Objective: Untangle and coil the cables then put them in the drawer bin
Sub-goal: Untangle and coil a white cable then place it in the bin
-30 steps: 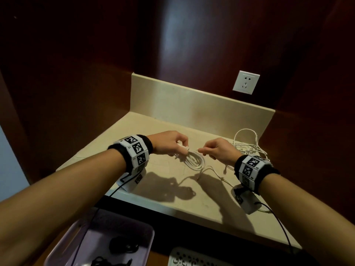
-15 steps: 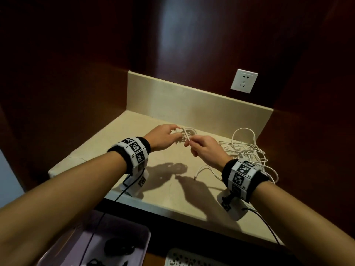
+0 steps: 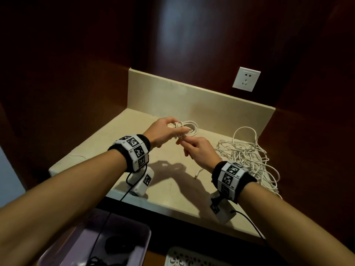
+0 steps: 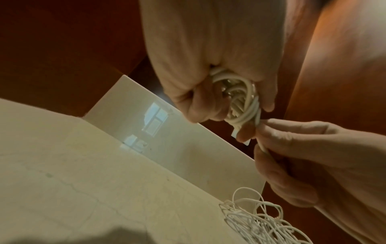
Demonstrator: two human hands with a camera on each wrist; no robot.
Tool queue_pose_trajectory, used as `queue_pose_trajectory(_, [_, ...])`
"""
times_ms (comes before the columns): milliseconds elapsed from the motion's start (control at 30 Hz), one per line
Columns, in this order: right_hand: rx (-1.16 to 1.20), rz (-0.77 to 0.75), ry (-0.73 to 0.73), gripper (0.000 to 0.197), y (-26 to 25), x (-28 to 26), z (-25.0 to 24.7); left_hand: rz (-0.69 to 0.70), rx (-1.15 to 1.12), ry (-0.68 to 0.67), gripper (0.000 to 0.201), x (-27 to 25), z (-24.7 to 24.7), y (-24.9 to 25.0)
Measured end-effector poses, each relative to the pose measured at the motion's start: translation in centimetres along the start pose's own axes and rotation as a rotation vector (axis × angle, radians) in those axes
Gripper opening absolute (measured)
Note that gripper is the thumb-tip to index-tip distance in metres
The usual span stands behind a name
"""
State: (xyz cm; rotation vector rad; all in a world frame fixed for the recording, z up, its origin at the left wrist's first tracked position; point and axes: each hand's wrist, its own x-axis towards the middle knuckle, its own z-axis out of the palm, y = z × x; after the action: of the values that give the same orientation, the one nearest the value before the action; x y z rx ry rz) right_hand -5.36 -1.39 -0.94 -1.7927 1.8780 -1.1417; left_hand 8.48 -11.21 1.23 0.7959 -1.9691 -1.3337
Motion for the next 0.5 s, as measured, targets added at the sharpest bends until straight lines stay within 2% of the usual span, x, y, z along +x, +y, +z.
queue_pose_trajectory(200, [-0.050,0.065,-0.082,0.022,1.0,-0.7,-0.6,0.011,0.033,0.065,0.016,0.0,-0.6,0.4])
queue_pose_trajectory(367, [-0.195,0.184,-0.208,0.026,2.4,-0.5,-1.8,0.048,0.035,-0.040,0.008,-0.7,-1.1,1.0])
queue_pose_trajectory(500, [-0.234,0.232,-0.191,0.025,2.6,-0.2,-3.3,0.057,0.046,-0.127,0.007,-1.4,-1.3,1.8])
